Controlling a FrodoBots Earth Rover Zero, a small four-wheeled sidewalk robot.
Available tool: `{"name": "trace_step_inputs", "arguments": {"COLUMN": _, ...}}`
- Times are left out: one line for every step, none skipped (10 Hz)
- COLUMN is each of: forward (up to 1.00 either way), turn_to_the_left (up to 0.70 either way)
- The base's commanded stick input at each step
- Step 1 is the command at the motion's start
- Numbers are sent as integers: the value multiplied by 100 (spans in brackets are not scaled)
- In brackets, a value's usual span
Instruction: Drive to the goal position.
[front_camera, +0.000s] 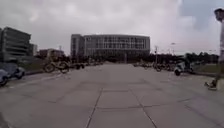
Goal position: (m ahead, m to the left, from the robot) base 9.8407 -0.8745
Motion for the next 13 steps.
{"name": "trace_step_inputs", "arguments": {"forward": 70, "turn_to_the_left": 0}}
{"name": "trace_step_inputs", "arguments": {"forward": 70, "turn_to_the_left": 0}}
{"name": "trace_step_inputs", "arguments": {"forward": 70, "turn_to_the_left": 0}}
{"name": "trace_step_inputs", "arguments": {"forward": 70, "turn_to_the_left": 0}}
{"name": "trace_step_inputs", "arguments": {"forward": 70, "turn_to_the_left": 0}}
{"name": "trace_step_inputs", "arguments": {"forward": 70, "turn_to_the_left": 0}}
{"name": "trace_step_inputs", "arguments": {"forward": 70, "turn_to_the_left": 0}}
{"name": "trace_step_inputs", "arguments": {"forward": 70, "turn_to_the_left": 0}}
{"name": "trace_step_inputs", "arguments": {"forward": 70, "turn_to_the_left": 0}}
{"name": "trace_step_inputs", "arguments": {"forward": 70, "turn_to_the_left": 0}}
{"name": "trace_step_inputs", "arguments": {"forward": 70, "turn_to_the_left": 0}}
{"name": "trace_step_inputs", "arguments": {"forward": 70, "turn_to_the_left": 0}}
{"name": "trace_step_inputs", "arguments": {"forward": 70, "turn_to_the_left": 0}}
